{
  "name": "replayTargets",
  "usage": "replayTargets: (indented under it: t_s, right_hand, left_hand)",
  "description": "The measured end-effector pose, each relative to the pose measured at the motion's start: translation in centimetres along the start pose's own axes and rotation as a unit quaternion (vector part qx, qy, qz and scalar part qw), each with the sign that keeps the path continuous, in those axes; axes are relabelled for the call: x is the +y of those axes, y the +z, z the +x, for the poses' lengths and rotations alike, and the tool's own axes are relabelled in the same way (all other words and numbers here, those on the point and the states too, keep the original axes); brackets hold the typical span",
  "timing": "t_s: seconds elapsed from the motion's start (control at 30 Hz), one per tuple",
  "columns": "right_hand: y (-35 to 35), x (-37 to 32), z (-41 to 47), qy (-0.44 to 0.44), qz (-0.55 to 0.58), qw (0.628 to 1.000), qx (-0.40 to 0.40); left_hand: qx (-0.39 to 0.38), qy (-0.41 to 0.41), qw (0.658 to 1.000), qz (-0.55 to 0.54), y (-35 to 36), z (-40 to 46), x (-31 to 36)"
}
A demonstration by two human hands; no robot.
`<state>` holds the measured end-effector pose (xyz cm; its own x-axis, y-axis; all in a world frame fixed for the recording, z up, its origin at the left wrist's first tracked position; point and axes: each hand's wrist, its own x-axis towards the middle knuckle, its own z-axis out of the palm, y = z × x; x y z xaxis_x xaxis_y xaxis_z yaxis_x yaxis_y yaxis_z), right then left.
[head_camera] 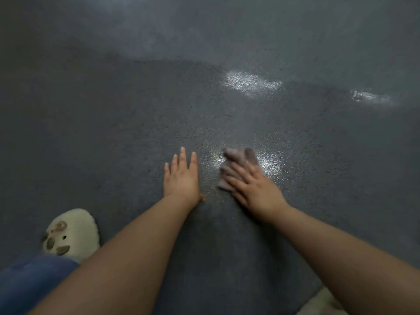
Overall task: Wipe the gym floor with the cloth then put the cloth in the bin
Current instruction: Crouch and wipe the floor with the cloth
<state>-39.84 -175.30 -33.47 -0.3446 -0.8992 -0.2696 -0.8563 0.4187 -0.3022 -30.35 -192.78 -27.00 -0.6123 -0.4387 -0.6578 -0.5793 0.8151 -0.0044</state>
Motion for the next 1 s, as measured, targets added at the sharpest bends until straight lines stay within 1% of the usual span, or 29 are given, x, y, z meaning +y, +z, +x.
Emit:
replayTargets:
  t_s: [0.03,0.1,0.2,0.27,0.33,0.37,0.43,0.53,0.6,0.67,0.73,0.77,0.8,0.83,0.9,0.93,1.0]
  right_hand:
    - [-0.4,1.0,-0.2,0.041,-0.006,0.999,-0.004]
    - [-1.1,2.7,-0.2,0.143,-0.01,0.99,0.014]
    - [-2.4,3.6,0.7,0.288,0.02,0.957,0.02]
    - [-3.1,2.3,2.1,0.342,0.057,0.937,0.038]
    - [-3.0,0.3,4.0,0.369,0.087,0.924,0.055]
    - [-2.8,-0.9,5.0,0.357,0.084,0.929,0.054]
    - [-1.9,-3.4,6.7,0.279,0.058,0.957,0.054]
    - [0.3,-8.4,7.0,0.088,0.026,0.995,0.035]
    - [1.7,-11.0,5.4,-0.006,0.014,1.0,-0.006]
    - [2.4,-11.4,3.6,-0.063,0.001,0.997,-0.043]
    - [2.0,-9.8,3.1,-0.097,-0.013,0.994,-0.045]
    - [1.6,-8.8,3.2,-0.092,-0.009,0.995,-0.032]
    - [1.3,-7.6,3.5,-0.072,-0.003,0.997,-0.006]
    - [0.8,-6.4,4.1,-0.03,0.002,0.999,0.014]
    - [-0.4,-4.6,5.8,0.084,-0.012,0.995,0.056]
    - [-1.1,-4.0,6.9,0.145,-0.013,0.987,0.074]
    - [-2.6,-3.8,9.6,0.273,0.039,0.959,0.066]
  left_hand:
    - [-0.004,-0.003,1.0,-0.007,-0.1,-0.4,-0.2]
    - [0.0,-0.009,1.0,-0.024,-0.3,-1.1,-0.9]
    - [0.005,-0.014,0.999,-0.039,-0.1,-1.7,-1.9]
    - [0.013,-0.016,0.999,-0.041,-0.1,-1.6,-2.6]
    - [0.014,-0.018,0.999,-0.043,-0.1,-1.3,-3.5]
    - [0.011,-0.021,0.999,-0.045,-0.1,-1.1,-4.0]
    - [0.006,-0.032,0.998,-0.046,-0.3,-0.7,-5.0]
    - [0.014,-0.046,0.997,-0.055,-0.7,0.3,-6.5]
    - [0.021,-0.045,0.997,-0.06,-0.8,0.9,-7.2]
    - [0.018,-0.036,0.997,-0.062,-1.0,1.6,-7.7]
    - [0.009,-0.025,0.998,-0.051,-1.3,2.1,-8.3]
    - [0.004,-0.022,0.999,-0.043,-1.5,2.3,-8.6]
    - [0.0,-0.021,0.999,-0.036,-1.7,2.6,-8.9]
    - [-0.004,-0.023,0.999,-0.03,-1.8,2.9,-9.3]
    - [-0.011,-0.037,0.999,-0.021,-2.0,3.4,-10.2]
    - [-0.015,-0.048,0.999,-0.018,-2.0,3.5,-10.6]
    - [-0.027,-0.081,0.996,-0.021,-1.9,3.7,-11.4]
